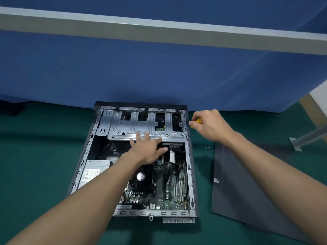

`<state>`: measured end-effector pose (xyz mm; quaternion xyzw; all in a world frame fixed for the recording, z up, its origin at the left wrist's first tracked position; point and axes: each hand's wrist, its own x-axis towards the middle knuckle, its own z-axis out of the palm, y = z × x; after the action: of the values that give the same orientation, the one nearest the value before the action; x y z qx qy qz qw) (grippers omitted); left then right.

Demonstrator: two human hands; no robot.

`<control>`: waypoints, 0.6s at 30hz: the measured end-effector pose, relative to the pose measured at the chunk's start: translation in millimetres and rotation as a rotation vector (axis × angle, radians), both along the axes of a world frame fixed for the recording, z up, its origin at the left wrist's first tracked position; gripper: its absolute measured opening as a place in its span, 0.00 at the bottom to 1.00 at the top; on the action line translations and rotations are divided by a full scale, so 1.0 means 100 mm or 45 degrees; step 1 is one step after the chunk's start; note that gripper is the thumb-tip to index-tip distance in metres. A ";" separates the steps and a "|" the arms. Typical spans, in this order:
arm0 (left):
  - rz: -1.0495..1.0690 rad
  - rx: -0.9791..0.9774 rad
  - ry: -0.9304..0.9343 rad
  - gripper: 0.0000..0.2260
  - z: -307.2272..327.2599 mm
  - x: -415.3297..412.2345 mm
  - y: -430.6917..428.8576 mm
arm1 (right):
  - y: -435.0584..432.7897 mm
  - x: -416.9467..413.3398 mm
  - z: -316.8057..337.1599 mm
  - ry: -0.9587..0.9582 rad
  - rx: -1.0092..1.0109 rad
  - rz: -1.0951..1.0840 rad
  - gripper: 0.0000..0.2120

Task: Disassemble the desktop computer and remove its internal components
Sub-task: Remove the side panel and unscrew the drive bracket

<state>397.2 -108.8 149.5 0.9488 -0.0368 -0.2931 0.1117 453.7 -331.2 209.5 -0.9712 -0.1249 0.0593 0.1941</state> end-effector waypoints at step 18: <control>0.083 -0.042 0.053 0.27 0.12 0.10 -0.06 | 0.05 0.23 0.11 0.146 -0.144 0.172 0.12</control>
<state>407.4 -114.8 161.6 0.9412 -0.0083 -0.3085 0.1376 476.3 -326.1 220.2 -0.9650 -0.1752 0.1348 0.1413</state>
